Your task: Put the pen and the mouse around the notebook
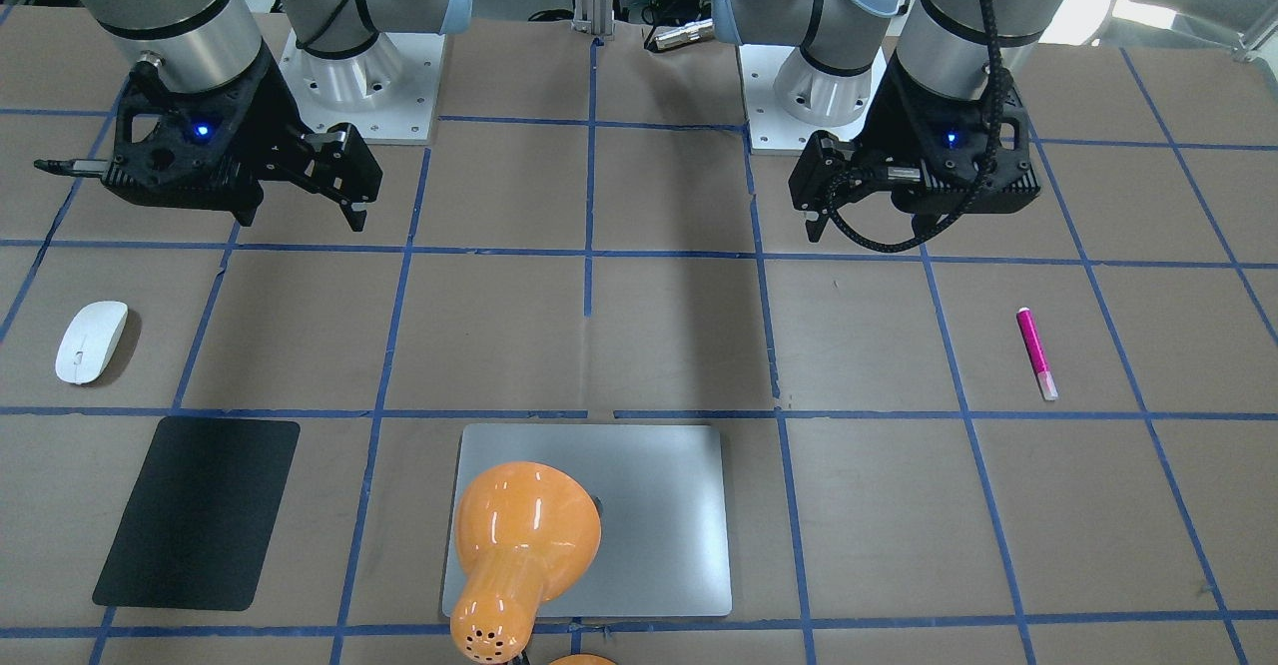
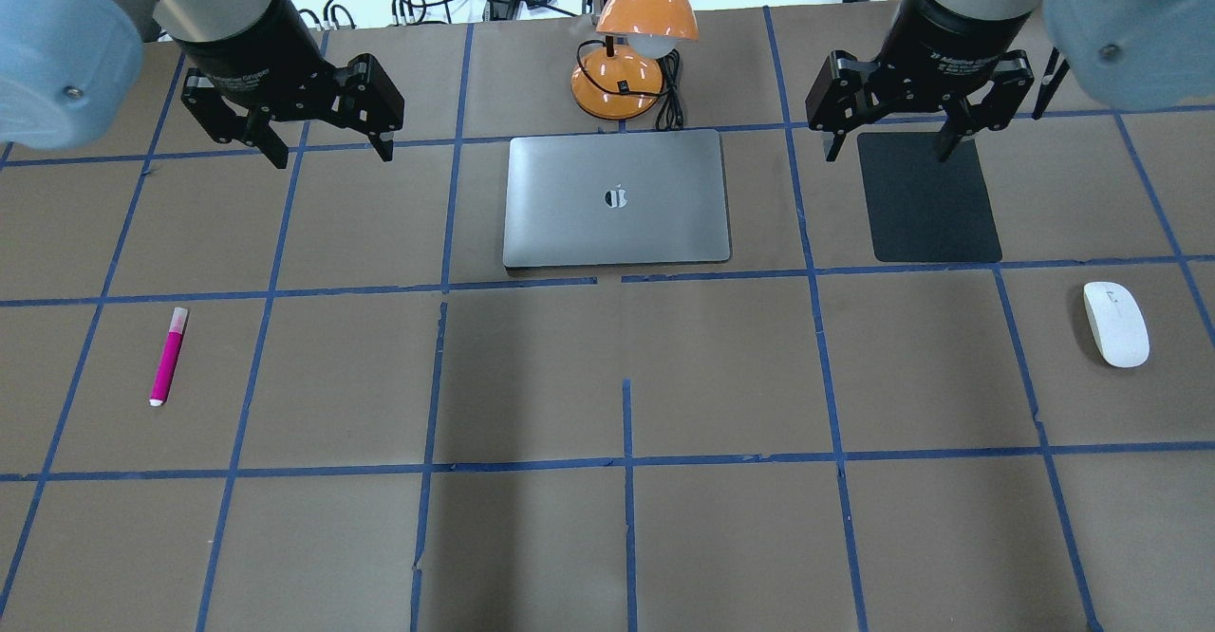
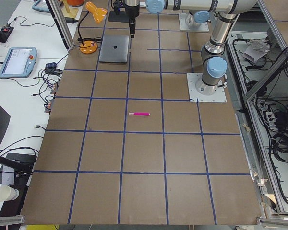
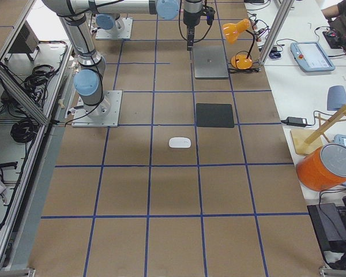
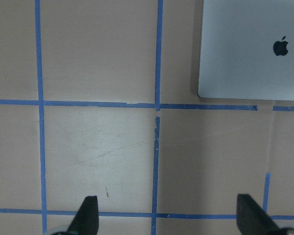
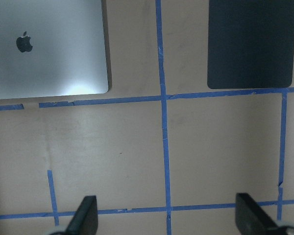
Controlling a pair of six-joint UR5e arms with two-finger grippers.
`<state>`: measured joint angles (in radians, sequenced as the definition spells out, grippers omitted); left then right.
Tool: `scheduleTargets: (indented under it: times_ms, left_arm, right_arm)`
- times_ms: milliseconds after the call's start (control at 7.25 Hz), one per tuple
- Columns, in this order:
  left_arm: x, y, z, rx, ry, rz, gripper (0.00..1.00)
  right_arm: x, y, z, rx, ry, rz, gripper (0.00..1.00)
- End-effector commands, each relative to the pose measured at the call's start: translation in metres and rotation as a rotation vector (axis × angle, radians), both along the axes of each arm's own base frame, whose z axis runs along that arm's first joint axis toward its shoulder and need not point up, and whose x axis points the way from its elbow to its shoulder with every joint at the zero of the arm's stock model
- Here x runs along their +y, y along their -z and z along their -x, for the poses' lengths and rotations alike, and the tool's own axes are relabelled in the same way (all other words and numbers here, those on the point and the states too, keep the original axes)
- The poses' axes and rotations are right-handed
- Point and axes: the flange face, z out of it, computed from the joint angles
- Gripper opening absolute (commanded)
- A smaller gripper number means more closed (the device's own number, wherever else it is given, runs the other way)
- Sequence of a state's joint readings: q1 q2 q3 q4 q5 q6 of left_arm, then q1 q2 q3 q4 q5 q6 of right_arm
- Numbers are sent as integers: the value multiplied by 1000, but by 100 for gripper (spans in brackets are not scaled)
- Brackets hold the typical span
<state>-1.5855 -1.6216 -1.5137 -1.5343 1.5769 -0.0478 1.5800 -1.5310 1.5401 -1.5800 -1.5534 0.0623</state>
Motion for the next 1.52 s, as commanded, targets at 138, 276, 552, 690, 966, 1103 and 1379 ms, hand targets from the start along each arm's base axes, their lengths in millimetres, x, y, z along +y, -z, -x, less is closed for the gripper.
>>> scheduleTargets:
  times_ms: [138,276,552,690,966,1103,1379]
  left_arm:
    - [-1,-4,3,26,-27,4,100]
    - [-1,-4,2,20,-27,3,100]
    - [5,-10,3,24,-26,12,100]
    - [16,-11,-1,24,-15,12,100]
    - [8,37,-47,14,59,-48,100]
    - [-1,77,-124,20,-16,-77,100]
    - [27,148,-232,23,172,-63,100]
  right_arm:
    - [-1,6,1,1,-1,-11,100]
    - [-3,6,10,7,14,-11,100]
    - [-8,40,90,-7,-27,-116,100]
    - [-10,82,159,-33,-36,-112,100]
    - [-13,179,275,21,-50,19,100]
    - [-11,211,317,49,-59,55,100]
    - [0,264,361,15,-162,-29,100]
